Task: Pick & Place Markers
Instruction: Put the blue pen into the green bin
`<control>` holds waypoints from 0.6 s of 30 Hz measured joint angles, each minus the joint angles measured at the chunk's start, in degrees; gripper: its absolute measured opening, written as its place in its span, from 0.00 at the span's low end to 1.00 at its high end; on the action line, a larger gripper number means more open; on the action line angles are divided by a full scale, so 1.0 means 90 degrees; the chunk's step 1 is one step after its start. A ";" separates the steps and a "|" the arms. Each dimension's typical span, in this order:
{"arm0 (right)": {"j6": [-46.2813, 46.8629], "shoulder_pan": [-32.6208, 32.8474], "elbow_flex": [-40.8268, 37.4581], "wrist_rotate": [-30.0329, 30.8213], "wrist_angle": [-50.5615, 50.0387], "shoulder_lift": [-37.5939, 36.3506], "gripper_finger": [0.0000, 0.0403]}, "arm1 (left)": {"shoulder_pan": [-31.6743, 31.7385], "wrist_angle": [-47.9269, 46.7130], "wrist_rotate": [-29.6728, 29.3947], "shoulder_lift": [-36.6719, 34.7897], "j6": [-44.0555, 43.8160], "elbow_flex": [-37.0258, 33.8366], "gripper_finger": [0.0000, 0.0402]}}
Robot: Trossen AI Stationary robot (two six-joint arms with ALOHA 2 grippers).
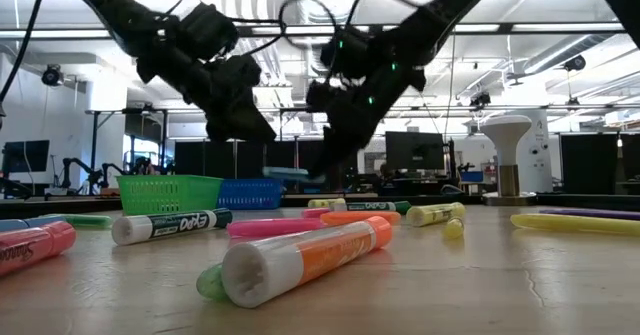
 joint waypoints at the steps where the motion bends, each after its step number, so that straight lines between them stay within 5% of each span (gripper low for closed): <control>1: -0.0090 0.0066 0.0002 0.0067 0.0062 -0.0063 0.10 | -0.0025 -0.0082 0.0018 0.0000 0.0004 0.0054 0.24; 18: -0.0142 0.0413 0.0143 0.0147 0.0421 -0.0269 0.10 | -0.0354 -0.1381 0.0568 -0.0002 -0.0027 0.0624 0.24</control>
